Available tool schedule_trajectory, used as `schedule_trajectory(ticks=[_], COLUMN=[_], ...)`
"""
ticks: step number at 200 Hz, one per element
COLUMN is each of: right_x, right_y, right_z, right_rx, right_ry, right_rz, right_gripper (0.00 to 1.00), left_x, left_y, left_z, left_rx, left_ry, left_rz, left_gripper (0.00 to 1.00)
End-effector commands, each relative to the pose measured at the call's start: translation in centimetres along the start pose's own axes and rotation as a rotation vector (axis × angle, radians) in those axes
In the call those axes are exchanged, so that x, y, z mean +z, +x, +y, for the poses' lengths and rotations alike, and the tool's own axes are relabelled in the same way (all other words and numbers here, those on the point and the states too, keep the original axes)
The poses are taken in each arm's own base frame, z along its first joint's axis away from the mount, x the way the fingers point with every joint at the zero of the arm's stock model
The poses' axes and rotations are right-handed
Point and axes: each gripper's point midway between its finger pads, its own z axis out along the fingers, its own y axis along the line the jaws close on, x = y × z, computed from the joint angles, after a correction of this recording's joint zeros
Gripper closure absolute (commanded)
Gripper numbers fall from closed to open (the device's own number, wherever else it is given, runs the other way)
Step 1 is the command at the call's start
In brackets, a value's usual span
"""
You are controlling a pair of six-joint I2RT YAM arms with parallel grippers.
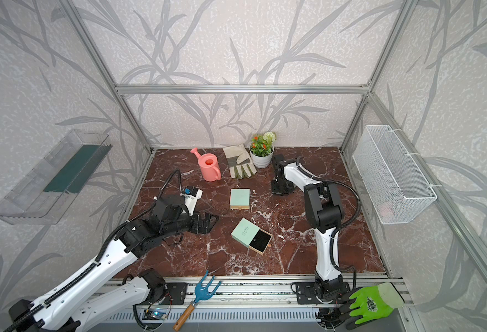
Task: Take out the earrings from the drawer-style jewelry box
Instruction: Place the earring at the center of the board, then pick up the earring from the drawer.
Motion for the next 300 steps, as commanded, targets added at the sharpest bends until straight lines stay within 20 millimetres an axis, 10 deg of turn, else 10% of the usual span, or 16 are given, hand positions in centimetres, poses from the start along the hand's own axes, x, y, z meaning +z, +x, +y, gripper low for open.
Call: schedule_trajectory(ticks=[1, 81, 174, 242, 300], right_x=[-1.7, -7.5, -13.1, -10.6, -7.6], right_y=[-0.4, 1.4, 10.5, 19.1, 21.9], right_z=[0.1, 1.4, 7.0, 12.2, 14.7], right_rx=[0.0, -0.011, -0.283, -0.514, -0.535], right_ry=[-0.015, -0.067, -0.132, -0.27, -0.314], right_rz=[-0.018, -0.125, -0.167, -0.123, -0.057], right_gripper=[0.83, 0.81, 0.56, 0.55, 0.63], left_x=[-0.7, -0.8, -1.1, -0.9, -0.8], left_y=[-0.7, -0.8, -1.0, -0.6, -0.6], left_z=[-0.2, -0.3, -1.1, -1.5, -1.2], left_rx=[0.003, 0.004, 0.011, 0.007, 0.005], left_ry=[0.004, 0.013, 0.071, 0.095, 0.082], left_rz=[-0.01, -0.017, -0.04, -0.019, -0.022], left_gripper=[0.01, 0.01, 0.01, 0.01, 0.01])
